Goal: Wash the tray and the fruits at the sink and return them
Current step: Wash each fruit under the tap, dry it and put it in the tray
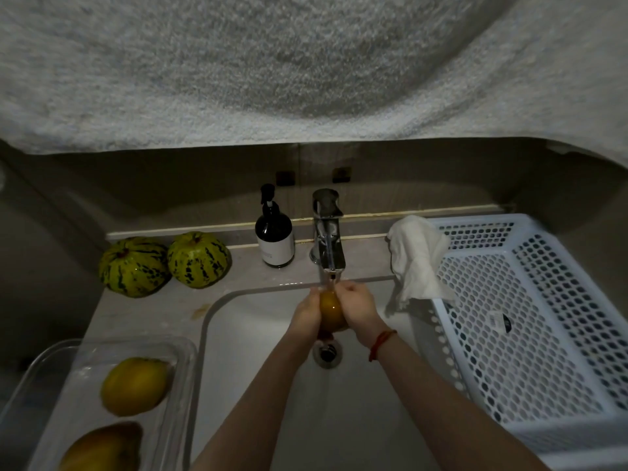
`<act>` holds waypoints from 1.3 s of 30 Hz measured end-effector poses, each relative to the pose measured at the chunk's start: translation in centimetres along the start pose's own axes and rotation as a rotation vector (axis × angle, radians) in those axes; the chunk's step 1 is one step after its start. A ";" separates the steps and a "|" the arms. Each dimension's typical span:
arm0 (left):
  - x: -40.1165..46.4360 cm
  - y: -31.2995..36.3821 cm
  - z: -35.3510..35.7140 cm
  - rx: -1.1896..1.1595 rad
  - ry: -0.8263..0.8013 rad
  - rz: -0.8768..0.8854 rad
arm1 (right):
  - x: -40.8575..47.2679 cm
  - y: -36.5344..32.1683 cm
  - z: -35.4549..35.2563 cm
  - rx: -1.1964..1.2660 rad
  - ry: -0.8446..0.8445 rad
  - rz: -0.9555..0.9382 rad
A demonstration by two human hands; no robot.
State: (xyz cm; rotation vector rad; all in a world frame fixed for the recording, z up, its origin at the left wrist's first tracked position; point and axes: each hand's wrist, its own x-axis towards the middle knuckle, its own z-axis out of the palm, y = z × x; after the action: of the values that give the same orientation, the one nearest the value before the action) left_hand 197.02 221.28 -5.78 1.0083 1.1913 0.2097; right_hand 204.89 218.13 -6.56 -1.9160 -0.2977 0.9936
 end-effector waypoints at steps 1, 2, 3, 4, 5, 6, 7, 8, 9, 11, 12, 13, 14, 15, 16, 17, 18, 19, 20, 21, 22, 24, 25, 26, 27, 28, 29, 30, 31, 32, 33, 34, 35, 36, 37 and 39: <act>-0.3 -0.1 0.2 -0.106 -0.033 -0.011 | 0.3 -0.2 0.1 -0.033 0.029 0.012; -0.6 -0.3 0.2 -0.205 -0.066 -0.002 | 0.5 -0.4 0.1 -0.047 0.050 0.033; -0.7 -0.5 0.1 -0.277 -0.118 0.042 | 0.6 -0.7 0.1 -0.034 0.060 0.065; -0.9 -0.8 0.0 -0.315 -0.187 0.114 | 0.7 -1.0 0.1 0.001 0.052 0.105; -0.8 -1.0 -0.1 -0.322 -0.249 0.193 | 0.7 -1.2 0.1 0.048 0.031 0.146; -0.7 -1.1 -0.3 -0.304 -0.295 0.253 | 0.6 -1.4 0.2 0.104 0.003 0.182; -0.7 -1.0 -0.4 -0.273 -0.320 0.292 | 0.5 -1.5 0.2 0.172 -0.029 0.209; -0.6 -1.0 -0.6 -0.237 -0.325 0.314 | 0.3 -1.5 0.2 0.267 -0.073 0.226; -0.4 -0.8 -0.9 -0.194 -0.317 0.332 | 0.1 -1.3 0.1 0.393 -0.137 0.222; 0.0 -0.7 -1.4 -0.092 -0.280 0.355 | -0.4 -0.7 -0.1 0.579 -0.264 0.114; 0.3 -0.7 -1.6 -0.042 -0.253 0.367 | -0.7 -0.3 -0.3 0.617 -0.299 0.042; 0.5 -0.7 -1.8 0.009 -0.225 0.383 | -0.9 0.0 -0.4 0.633 -0.312 -0.019; 0.7 -0.6 -1.8 0.051 -0.200 0.395 | -1.0 0.3 -0.4 0.637 -0.307 -0.065; 0.7 -0.5 -1.6 0.083 -0.170 0.394 | -1.1 0.6 -0.5 0.625 -0.289 -0.102; 0.8 -0.4 -1.4 0.107 -0.133 0.382 | -1.2 0.8 -0.6 0.602 -0.268 -0.137; 0.9 -0.4 -1.2 0.121 -0.092 0.359 | -1.2 1.1 -0.8 0.567 -0.256 -0.165; 1.1 -0.4 -0.9 0.119 -0.060 0.322 | -1.2 1.3 -1.0 0.527 -0.252 -0.185; 1.1 -0.4 -0.7 0.110 -0.039 0.277 | -1.1 1.6 -1.2 0.481 -0.258 -0.199; 1.2 -0.3 -0.7 0.106 -0.022 0.237 | -1.1 1.8 -1.3 0.426 -0.266 -0.214; 1.3 -0.3 -0.7 0.115 -0.007 0.207 | -1.0 1.9 -1.5 0.362 -0.266 -0.230; 1.4 -0.2 -0.8 0.139 0.008 0.186 | -0.9 1.9 -1.5 0.291 -0.254 -0.248; 1.6 -0.2 -1.2 0.195 0.047 0.169 | -0.6 1.7 -1.6 0.132 -0.205 -0.292; 1.6 -0.2 -1.4 0.207 0.074 0.168 | -0.5 1.6 -1.6 0.051 -0.179 -0.322; 1.7 -0.2 -1.6 0.205 0.105 0.171 | -0.4 1.6 -1.5 -0.020 -0.161 -0.352; 1.7 -0.2 -1.9 0.182 0.130 0.174 | -0.3 1.6 -1.4 -0.062 -0.149 -0.369; 1.7 -0.1 -2.0 0.132 0.134 0.184 | -0.2 1.7 -1.1 -0.075 -0.147 -0.371; 1.5 0.1 -2.0 0.069 0.109 0.208 | -0.3 1.8 -0.8 -0.048 -0.155 -0.352; 1.3 0.4 -2.0 0.015 0.063 0.243 | -0.6 1.9 -0.3 0.005 -0.159 -0.313; 1.1 0.6 -1.9 -0.010 0.009 0.280 | -0.8 1.9 0.3 0.054 -0.139 -0.265; 0.9 0.6 -1.8 -0.009 -0.047 0.316 | -0.9 1.9 0.7 0.076 -0.093 -0.224; 0.8 0.6 -1.8 -0.004 -0.107 0.340 | -0.9 1.9 1.0 0.072 -0.039 -0.194; 0.8 0.5 -1.8 -0.011 -0.162 0.346 | -0.9 1.7 1.0 0.048 0.011 -0.186; 0.8 0.5 -1.8 -0.033 -0.195 0.337 | -0.8 1.4 1.0 0.008 0.054 -0.197; 0.7 0.4 -1.8 -0.073 -0.207 0.319 | -0.7 1.2 0.9 -0.058 0.096 -0.238; 0.7 0.3 -1.9 -0.121 -0.195 0.301 | -0.3 1.1 0.7 -0.168 0.126 -0.300; 0.7 0.2 -1.7 -0.184 -0.145 0.248 | -0.1 0.9 0.6 -0.411 0.120 -0.408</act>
State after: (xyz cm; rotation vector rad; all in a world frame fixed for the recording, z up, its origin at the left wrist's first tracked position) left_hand 195.99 222.77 -6.12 0.9901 0.8969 0.4273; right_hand 204.22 218.02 -7.40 -2.1490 -0.8374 0.5712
